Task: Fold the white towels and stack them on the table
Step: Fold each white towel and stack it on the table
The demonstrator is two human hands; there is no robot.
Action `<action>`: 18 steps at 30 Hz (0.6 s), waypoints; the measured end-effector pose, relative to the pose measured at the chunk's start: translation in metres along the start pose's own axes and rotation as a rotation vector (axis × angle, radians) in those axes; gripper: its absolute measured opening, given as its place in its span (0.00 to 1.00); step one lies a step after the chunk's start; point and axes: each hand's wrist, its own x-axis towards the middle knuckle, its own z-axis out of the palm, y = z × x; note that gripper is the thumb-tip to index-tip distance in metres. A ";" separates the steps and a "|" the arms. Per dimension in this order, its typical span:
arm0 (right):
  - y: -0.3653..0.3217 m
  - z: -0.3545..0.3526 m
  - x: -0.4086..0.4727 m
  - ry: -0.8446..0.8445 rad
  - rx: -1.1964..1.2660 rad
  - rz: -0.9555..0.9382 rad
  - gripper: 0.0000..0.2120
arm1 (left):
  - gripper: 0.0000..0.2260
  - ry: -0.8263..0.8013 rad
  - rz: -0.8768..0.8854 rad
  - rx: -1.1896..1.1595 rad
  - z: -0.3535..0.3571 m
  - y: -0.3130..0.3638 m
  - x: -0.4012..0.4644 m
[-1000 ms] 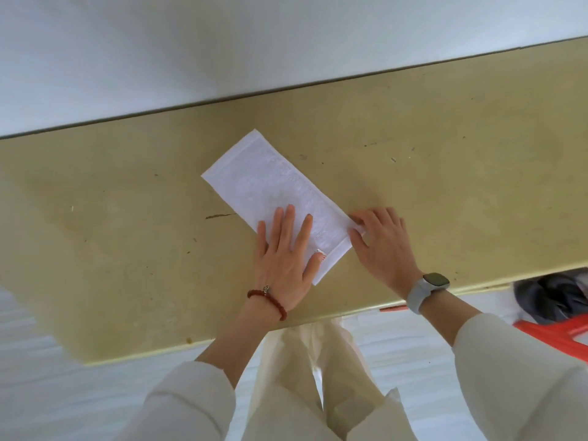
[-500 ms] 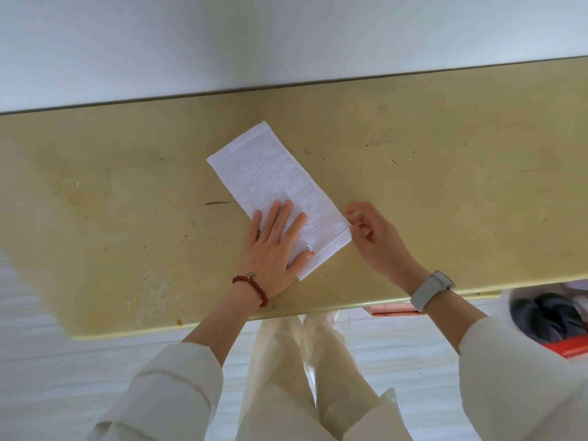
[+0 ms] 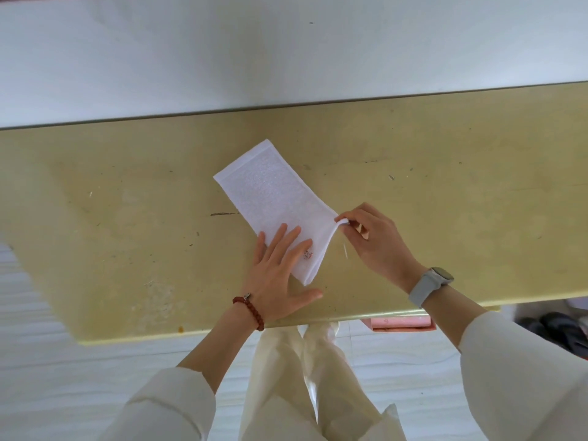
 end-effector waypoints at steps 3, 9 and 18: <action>-0.004 0.000 0.003 -0.015 -0.006 0.032 0.08 | 0.19 0.196 -0.025 -0.045 0.002 0.000 -0.003; -0.010 -0.004 -0.002 0.022 -0.041 -0.065 0.16 | 0.13 0.148 -0.362 -0.516 -0.034 0.023 0.002; -0.041 0.034 0.050 0.011 0.015 0.033 0.13 | 0.15 0.406 -0.800 -0.748 -0.046 -0.008 0.024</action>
